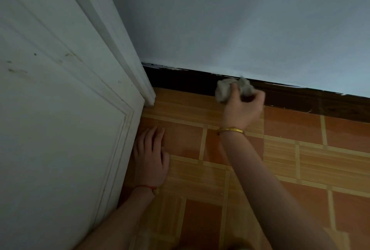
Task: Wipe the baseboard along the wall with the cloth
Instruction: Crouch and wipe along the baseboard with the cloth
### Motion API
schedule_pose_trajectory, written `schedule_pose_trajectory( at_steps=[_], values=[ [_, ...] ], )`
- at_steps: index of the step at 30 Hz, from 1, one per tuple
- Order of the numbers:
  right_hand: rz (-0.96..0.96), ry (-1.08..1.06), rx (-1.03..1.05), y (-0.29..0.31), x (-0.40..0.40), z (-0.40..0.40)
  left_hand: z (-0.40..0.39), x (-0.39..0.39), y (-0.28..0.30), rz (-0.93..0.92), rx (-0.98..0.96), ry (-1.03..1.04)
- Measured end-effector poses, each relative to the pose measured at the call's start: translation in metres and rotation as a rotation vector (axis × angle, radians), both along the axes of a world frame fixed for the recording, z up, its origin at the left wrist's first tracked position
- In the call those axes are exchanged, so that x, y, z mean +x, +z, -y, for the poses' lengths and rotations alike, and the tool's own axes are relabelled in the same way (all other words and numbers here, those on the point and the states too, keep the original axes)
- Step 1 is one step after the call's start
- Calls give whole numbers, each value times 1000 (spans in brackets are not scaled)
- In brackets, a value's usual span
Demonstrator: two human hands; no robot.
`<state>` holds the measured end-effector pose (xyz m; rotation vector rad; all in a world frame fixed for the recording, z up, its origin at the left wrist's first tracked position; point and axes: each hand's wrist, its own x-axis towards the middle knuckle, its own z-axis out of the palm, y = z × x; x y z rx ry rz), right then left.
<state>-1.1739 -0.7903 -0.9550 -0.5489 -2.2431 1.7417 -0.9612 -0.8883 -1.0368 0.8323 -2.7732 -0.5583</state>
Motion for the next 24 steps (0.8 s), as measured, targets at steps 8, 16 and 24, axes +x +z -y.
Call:
schedule_pose_trajectory(
  at_steps=[8,16,24],
  values=[
    [-60,153,32,7,9,25,-6,-6,4,50,-21,45],
    [-78,27,89,2,-13,-29,-33,-37,12,12,-22,-32],
    [-60,21,142,-14,-24,-54,-58,-59,3,100,-38,-94]
  ],
)
